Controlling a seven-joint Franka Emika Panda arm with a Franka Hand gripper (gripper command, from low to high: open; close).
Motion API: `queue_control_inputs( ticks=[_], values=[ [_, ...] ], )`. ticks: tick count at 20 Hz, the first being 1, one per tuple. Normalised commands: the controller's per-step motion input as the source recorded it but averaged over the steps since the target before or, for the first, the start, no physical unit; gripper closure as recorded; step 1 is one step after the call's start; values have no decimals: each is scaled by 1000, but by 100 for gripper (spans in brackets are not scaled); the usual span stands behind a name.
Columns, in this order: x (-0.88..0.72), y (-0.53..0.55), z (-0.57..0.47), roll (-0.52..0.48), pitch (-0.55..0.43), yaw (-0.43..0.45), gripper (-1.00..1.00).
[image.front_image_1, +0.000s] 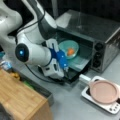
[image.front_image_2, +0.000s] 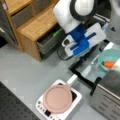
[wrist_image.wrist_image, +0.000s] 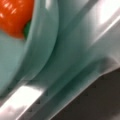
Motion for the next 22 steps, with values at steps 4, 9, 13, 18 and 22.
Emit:
queue_control_inputs(
  ticks=[4,9,13,18,22],
  values=[
    [107,181,176,-250,51,32,-100],
    [37,176,166,-331,27,-18,-100],
    [-71,145,126,-367,-5,-34,-100],
    [-156,127,47,-380,-37,-88,-100],
    [-230,109,-9,-322,-79,-91,-100]
  ],
)
